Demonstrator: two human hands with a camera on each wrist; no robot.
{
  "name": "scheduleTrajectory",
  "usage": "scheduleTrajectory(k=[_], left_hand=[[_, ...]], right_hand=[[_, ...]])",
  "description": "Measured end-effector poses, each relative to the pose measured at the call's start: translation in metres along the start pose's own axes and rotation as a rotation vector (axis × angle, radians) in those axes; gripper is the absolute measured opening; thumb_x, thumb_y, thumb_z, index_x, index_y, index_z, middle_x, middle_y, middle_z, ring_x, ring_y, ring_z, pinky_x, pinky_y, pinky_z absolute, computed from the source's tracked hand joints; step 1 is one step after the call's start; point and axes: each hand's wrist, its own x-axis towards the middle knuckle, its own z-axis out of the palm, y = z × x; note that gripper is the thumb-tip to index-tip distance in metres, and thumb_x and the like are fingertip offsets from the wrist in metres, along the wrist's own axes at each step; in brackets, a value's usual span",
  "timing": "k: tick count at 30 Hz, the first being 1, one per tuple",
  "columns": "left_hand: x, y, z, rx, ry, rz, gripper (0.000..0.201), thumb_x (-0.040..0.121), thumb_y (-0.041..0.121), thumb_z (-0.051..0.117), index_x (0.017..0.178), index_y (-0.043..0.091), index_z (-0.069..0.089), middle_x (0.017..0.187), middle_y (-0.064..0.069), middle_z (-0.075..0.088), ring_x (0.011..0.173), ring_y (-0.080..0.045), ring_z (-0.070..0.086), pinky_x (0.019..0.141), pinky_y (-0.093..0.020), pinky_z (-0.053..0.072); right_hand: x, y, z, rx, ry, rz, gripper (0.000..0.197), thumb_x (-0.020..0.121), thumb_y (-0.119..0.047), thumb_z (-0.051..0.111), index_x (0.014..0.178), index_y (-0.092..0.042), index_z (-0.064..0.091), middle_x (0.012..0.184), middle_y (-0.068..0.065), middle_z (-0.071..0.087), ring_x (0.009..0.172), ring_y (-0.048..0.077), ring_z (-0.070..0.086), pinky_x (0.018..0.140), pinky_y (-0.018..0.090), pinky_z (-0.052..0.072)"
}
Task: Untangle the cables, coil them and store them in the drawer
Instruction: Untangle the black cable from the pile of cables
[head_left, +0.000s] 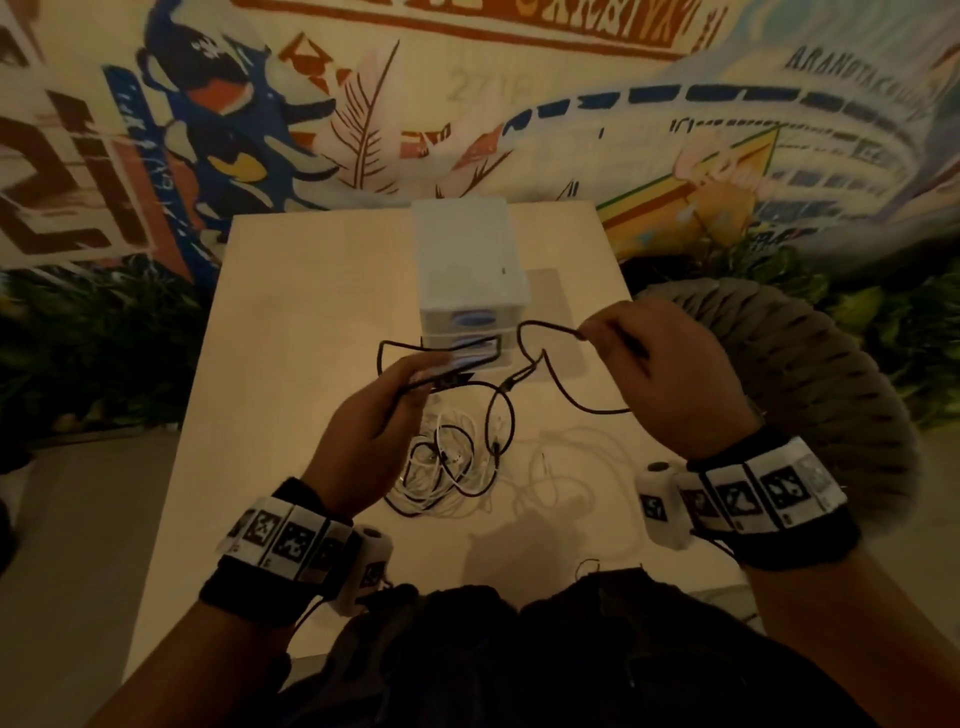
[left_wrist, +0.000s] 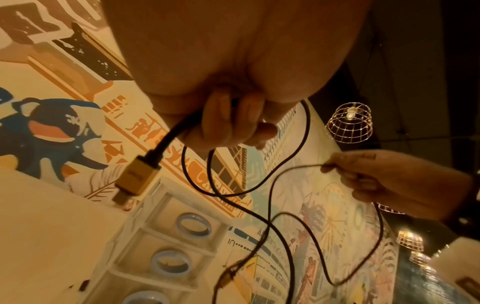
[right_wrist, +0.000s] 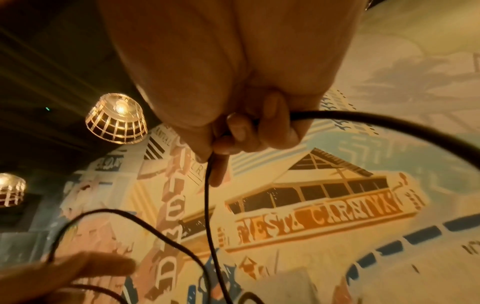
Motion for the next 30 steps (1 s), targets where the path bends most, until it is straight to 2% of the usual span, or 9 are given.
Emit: scheduleTrajectory(k=[4, 8, 12, 16, 19, 22, 24, 27, 30], left_hand=[[0.006, 0.013, -0.006, -0.002, -0.01, 0.104, 0.041, 0.107, 0.033, 0.043, 0.147, 0.04, 0.043, 0.079, 0.003, 0.061, 0.07, -0.001, 0.059, 0.063, -0.017, 0.044], [0.005, 0.023, -0.013, -0.017, -0.07, 0.213, 0.058, 0.097, 0.052, 0.053, 0.152, 0.043, 0.035, 0.076, 0.007, 0.059, 0.065, -0.01, 0.059, 0.061, -0.027, 0.046], [-0.002, 0.022, -0.015, 0.079, -0.136, 0.327, 0.022, 0.097, 0.054, 0.049, 0.106, 0.042, 0.065, 0.08, 0.012, 0.066, 0.073, -0.005, 0.064, 0.064, -0.034, 0.051], [-0.01, 0.012, -0.02, -0.103, -0.04, 0.189, 0.033, 0.098, 0.053, 0.04, 0.076, 0.041, 0.061, 0.07, 0.018, 0.062, 0.064, -0.003, 0.056, 0.062, -0.024, 0.044], [-0.011, 0.005, -0.034, -0.198, 0.137, 0.096, 0.041, 0.104, 0.045, 0.04, 0.069, 0.028, 0.054, 0.062, 0.014, 0.054, 0.059, -0.004, 0.046, 0.059, -0.02, 0.038], [-0.012, -0.001, -0.054, -0.211, 0.227, 0.068, 0.039, 0.107, 0.031, 0.041, 0.069, 0.024, 0.05, 0.057, 0.014, 0.046, 0.055, -0.004, 0.039, 0.056, -0.017, 0.033], [-0.016, -0.009, -0.064, -0.162, 0.25, 0.055, 0.034, 0.106, 0.027, 0.044, 0.078, 0.019, 0.06, 0.058, 0.016, 0.051, 0.057, 0.0, 0.044, 0.057, -0.013, 0.034], [-0.026, -0.018, -0.069, -0.076, 0.296, 0.012, 0.033, 0.099, 0.03, 0.048, 0.111, 0.01, 0.07, 0.068, 0.021, 0.062, 0.068, 0.01, 0.055, 0.065, -0.006, 0.041], [-0.036, -0.023, -0.07, -0.096, 0.379, -0.068, 0.027, 0.101, 0.033, 0.051, 0.117, 0.017, 0.066, 0.083, 0.01, 0.062, 0.074, 0.003, 0.054, 0.073, -0.018, 0.043]], right_hand=[[0.004, -0.05, -0.012, 0.013, -0.03, -0.129, 0.018, 0.102, -0.029, 0.055, 0.1, -0.017, 0.069, 0.083, -0.002, 0.056, 0.078, 0.008, 0.048, 0.069, 0.018, 0.037], [0.008, -0.085, -0.014, 0.006, -0.159, -0.216, 0.028, 0.1, -0.041, 0.05, 0.098, -0.023, 0.07, 0.083, -0.01, 0.054, 0.075, 0.003, 0.049, 0.066, 0.018, 0.041], [0.012, -0.111, -0.006, 0.138, -0.19, -0.279, 0.02, 0.099, -0.035, 0.056, 0.101, -0.023, 0.072, 0.087, -0.011, 0.06, 0.076, 0.006, 0.055, 0.065, 0.029, 0.048], [0.011, -0.11, -0.001, 0.227, -0.192, -0.146, 0.02, 0.094, -0.037, 0.066, 0.11, -0.025, 0.068, 0.081, -0.031, 0.06, 0.074, -0.007, 0.058, 0.067, 0.011, 0.042], [-0.001, -0.085, 0.001, 0.189, -0.199, -0.021, 0.019, 0.095, -0.043, 0.061, 0.106, -0.03, 0.069, 0.078, -0.022, 0.065, 0.071, 0.0, 0.061, 0.065, 0.024, 0.048], [-0.022, -0.044, 0.001, 0.176, -0.16, 0.11, 0.015, 0.097, -0.044, 0.056, 0.103, -0.036, 0.067, 0.075, -0.002, 0.067, 0.065, 0.012, 0.06, 0.065, 0.041, 0.052], [-0.04, -0.017, -0.001, 0.187, -0.119, 0.198, 0.012, 0.096, -0.043, 0.058, 0.102, -0.038, 0.067, 0.072, 0.006, 0.066, 0.064, 0.022, 0.06, 0.063, 0.046, 0.052], [-0.067, 0.018, -0.004, 0.175, -0.071, 0.336, 0.01, 0.094, -0.043, 0.06, 0.099, -0.039, 0.067, 0.076, 0.012, 0.066, 0.069, 0.028, 0.061, 0.065, 0.049, 0.053], [-0.093, 0.048, -0.012, 0.173, -0.014, 0.504, 0.011, 0.095, -0.025, 0.065, 0.094, -0.035, 0.069, 0.086, 0.007, 0.07, 0.083, 0.026, 0.065, 0.078, 0.044, 0.053]])
